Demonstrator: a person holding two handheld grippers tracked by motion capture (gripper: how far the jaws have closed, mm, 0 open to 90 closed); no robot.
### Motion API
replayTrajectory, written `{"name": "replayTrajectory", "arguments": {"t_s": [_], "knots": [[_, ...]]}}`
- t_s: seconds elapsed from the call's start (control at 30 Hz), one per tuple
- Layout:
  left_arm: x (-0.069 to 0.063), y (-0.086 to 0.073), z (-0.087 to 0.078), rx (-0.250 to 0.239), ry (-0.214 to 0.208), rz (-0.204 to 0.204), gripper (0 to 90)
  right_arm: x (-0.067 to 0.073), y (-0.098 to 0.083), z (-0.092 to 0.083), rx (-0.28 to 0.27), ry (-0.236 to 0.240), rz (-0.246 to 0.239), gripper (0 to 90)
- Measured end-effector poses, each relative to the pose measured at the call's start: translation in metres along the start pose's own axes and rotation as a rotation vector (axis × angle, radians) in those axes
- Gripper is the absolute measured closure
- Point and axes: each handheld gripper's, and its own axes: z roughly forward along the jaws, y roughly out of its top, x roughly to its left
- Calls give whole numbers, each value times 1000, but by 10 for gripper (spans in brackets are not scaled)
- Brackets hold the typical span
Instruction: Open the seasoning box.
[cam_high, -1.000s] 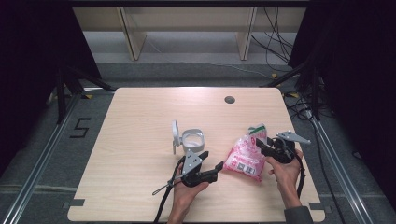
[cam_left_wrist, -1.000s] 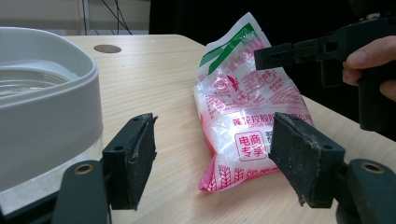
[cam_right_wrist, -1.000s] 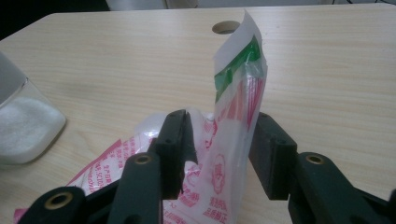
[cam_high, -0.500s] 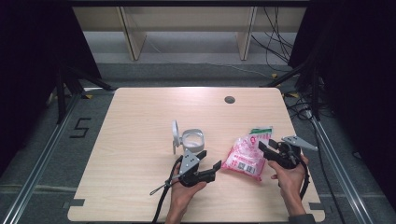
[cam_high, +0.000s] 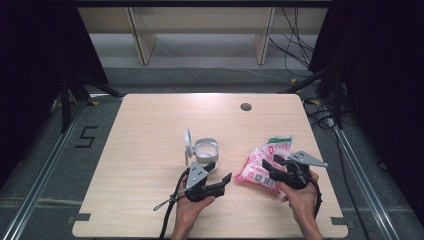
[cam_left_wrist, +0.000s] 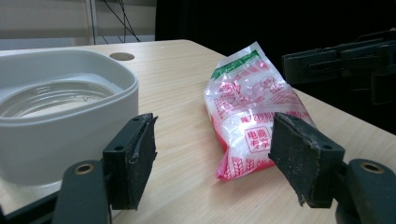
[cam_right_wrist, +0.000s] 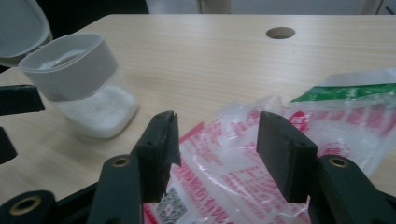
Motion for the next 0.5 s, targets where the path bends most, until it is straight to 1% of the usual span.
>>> {"name": "replayTrajectory", "arguments": {"t_s": [0.03,0.07,0.1,0.13,0.17,0.2,0.23,0.27,0.3,0.33,0.37,0.4,0.43,0.47,0.5], "knots": [[0,0,-2,9,8,6,307,1,-1,2,-6,18,-12,472],[0,0,-3,10,12,0,308,3,-2,3,-2,33,-19,470],[2,0,-3,6,13,9,308,4,-3,3,-1,19,-30,469],[2,0,-3,5,13,-2,309,7,-4,3,4,25,-27,468],[3,1,-5,18,18,7,312,6,-4,4,8,35,-44,467],[4,1,-5,19,17,8,312,10,-5,5,10,38,-21,464],[5,1,-6,29,29,4,312,10,-5,4,26,41,-34,464],[6,1,-8,33,33,10,312,12,-6,4,21,48,-21,463],[7,1,-8,28,32,2,314,13,-7,5,27,63,-16,462],[7,0,-10,32,40,-8,317,11,-7,6,18,57,-51,461],[9,1,-11,27,23,15,319,12,-7,5,33,38,-72,460],[9,1,-14,34,34,1,324,16,-8,4,39,60,-23,460],[9,1,-15,28,35,-14,340,15,-8,6,27,71,-55,459],[9,1,-16,36,36,-1,349,15,-8,5,35,67,-65,459],[11,2,-18,41,31,31,349,19,-9,4,42,57,-42,455]]}}
